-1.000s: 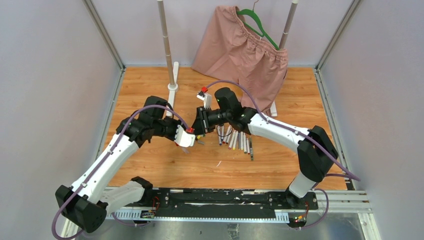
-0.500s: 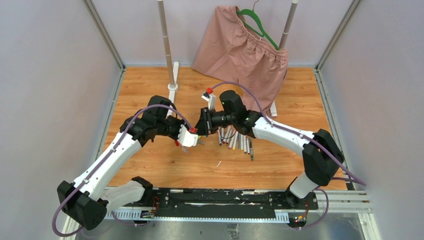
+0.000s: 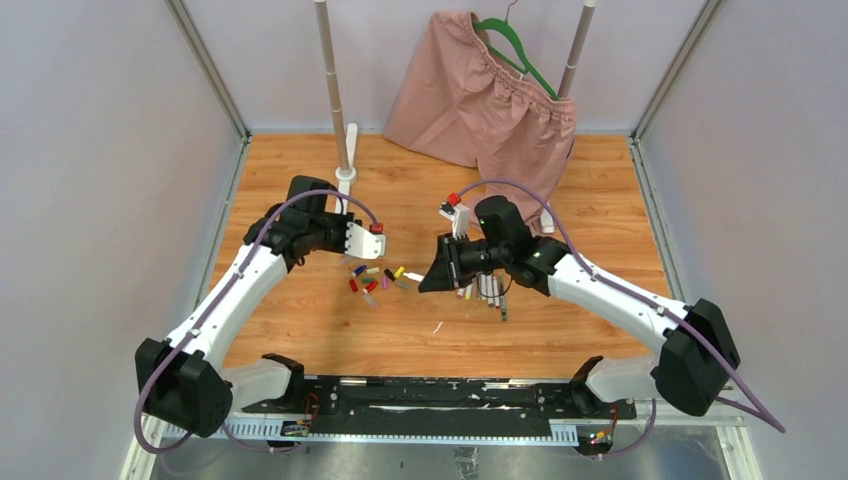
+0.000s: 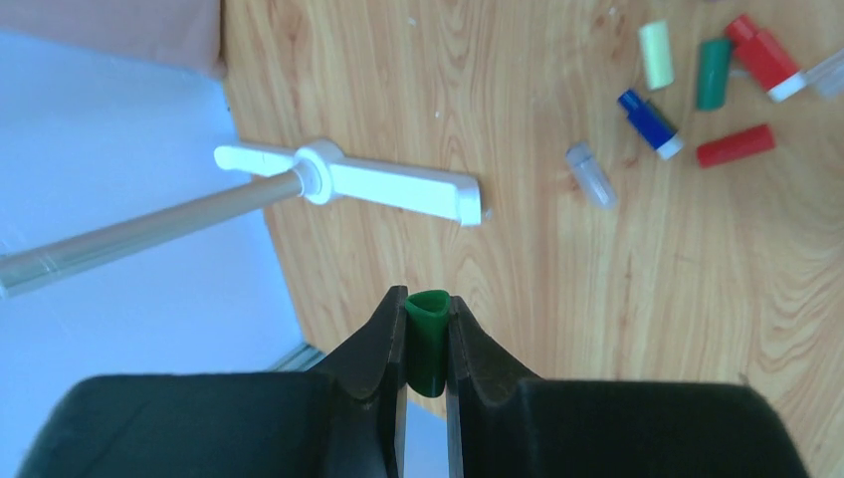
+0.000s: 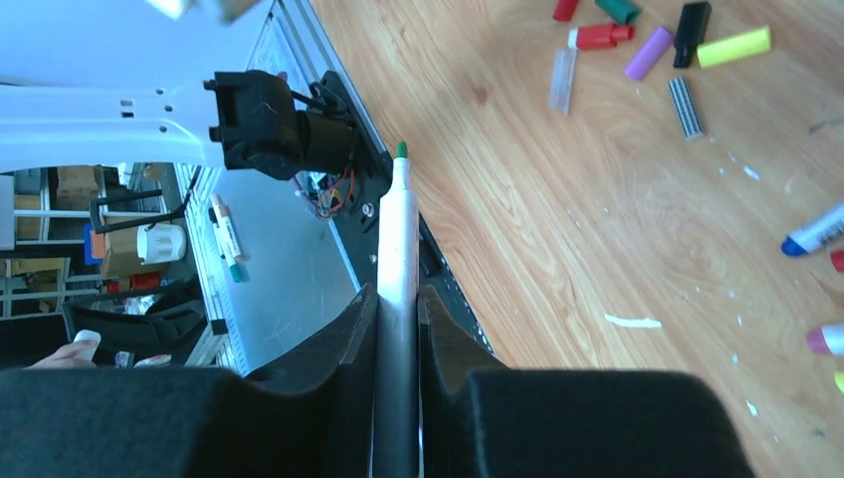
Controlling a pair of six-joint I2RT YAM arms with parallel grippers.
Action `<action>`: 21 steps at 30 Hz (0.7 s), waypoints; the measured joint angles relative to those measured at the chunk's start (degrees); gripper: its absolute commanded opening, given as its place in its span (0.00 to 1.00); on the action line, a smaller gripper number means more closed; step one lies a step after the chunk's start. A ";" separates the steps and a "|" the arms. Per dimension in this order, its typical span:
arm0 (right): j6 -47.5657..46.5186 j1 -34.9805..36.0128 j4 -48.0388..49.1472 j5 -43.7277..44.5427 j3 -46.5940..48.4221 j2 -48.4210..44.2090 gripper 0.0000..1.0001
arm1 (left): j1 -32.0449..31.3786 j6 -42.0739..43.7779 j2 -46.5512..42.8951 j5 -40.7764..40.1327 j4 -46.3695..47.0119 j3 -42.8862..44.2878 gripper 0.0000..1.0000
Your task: Open the pen caps
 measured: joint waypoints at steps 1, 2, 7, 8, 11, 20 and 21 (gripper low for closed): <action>-0.52 -0.24 -1.20 -0.24 -0.24 -0.74 0.00 | 0.15 0.33 0.15 -1.05 0.33 -0.13 0.00; -0.96 -0.52 -2.27 -0.28 -0.39 -1.27 0.00 | 0.42 0.68 0.35 -2.03 0.72 -0.31 0.00; -3.56 -1.40 -6.93 2.97 -0.63 -2.71 0.00 | 1.01 -0.13 0.90 -4.09 1.88 -0.48 0.00; -3.87 -1.40 -7.58 5.11 -0.74 -2.91 0.00 | 1.11 -1.31 1.01 -3.91 2.05 -0.46 0.00; -4.20 -1.38 -7.74 14.14 -1.57 -3.19 0.00 | 1.14 -7.41 2.38 -2.56 1.99 0.52 0.00; -3.80 1.09 -2.99 41.16 2.93 12.74 0.00 | 1.27 -31.78 6.05 4.76 5.01 0.83 0.00; -3.80 1.73 -2.80 43.19 4.55 15.41 0.00 | 1.44 -33.46 5.66 5.38 5.51 -0.20 0.00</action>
